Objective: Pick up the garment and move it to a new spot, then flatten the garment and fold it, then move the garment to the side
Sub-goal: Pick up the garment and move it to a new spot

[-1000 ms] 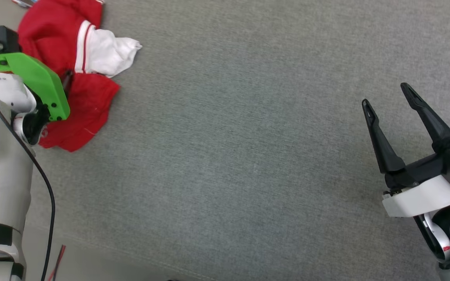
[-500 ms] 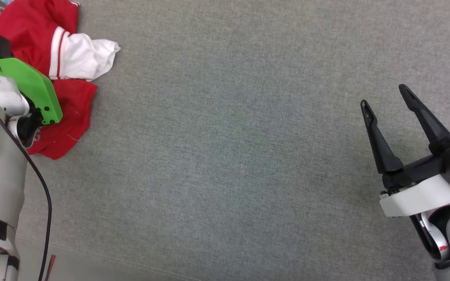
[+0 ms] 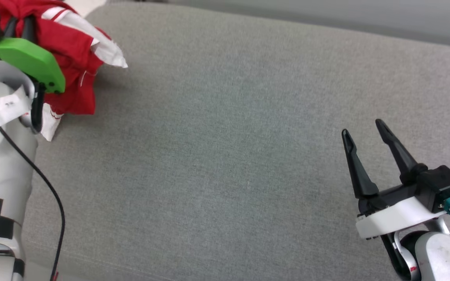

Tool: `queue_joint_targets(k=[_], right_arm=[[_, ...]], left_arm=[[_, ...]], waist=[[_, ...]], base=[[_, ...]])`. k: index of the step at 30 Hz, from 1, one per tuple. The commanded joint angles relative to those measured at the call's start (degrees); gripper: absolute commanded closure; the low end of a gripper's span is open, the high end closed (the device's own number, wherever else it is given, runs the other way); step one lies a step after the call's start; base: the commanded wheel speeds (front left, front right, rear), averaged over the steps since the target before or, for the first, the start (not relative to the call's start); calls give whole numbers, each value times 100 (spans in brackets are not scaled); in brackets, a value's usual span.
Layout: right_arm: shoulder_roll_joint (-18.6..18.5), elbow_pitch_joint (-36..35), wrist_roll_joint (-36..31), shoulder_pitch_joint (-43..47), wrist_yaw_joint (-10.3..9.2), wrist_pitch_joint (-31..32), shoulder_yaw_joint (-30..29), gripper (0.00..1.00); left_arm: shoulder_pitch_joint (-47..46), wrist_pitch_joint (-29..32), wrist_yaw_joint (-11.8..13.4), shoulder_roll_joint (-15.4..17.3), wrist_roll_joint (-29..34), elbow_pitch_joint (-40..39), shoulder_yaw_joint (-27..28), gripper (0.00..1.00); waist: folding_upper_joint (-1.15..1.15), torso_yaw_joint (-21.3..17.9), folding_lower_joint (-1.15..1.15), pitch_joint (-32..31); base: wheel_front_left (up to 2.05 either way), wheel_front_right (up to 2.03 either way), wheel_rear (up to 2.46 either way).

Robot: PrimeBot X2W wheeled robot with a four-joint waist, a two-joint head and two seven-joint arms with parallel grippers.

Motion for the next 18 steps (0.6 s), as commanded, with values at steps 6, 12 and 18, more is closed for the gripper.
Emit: queue_joint_targets(k=[6, 12, 18], right_arm=[[231, 164, 4, 306, -4, -119, -136, 0], [388, 186, -66, 606, -4, -88, -306, 0], [458, 106, -88, 741, -4, -30, -475, 0]], left_arm=[[526, -176, 54, -320, 2, -811, -46, 100], [1642, 169, -126, -726, -180, -1860, -430, 100], [2428, 881, -295, -1029, -200, -2715, -1122, 100]], waist=[[-1, -270, 0, -937], [-1, -927, 0, -1320], [-1, -1411, 0, -1273]], base=[[0, 0, 0], [0, 0, 0], [0, 0, 0]])
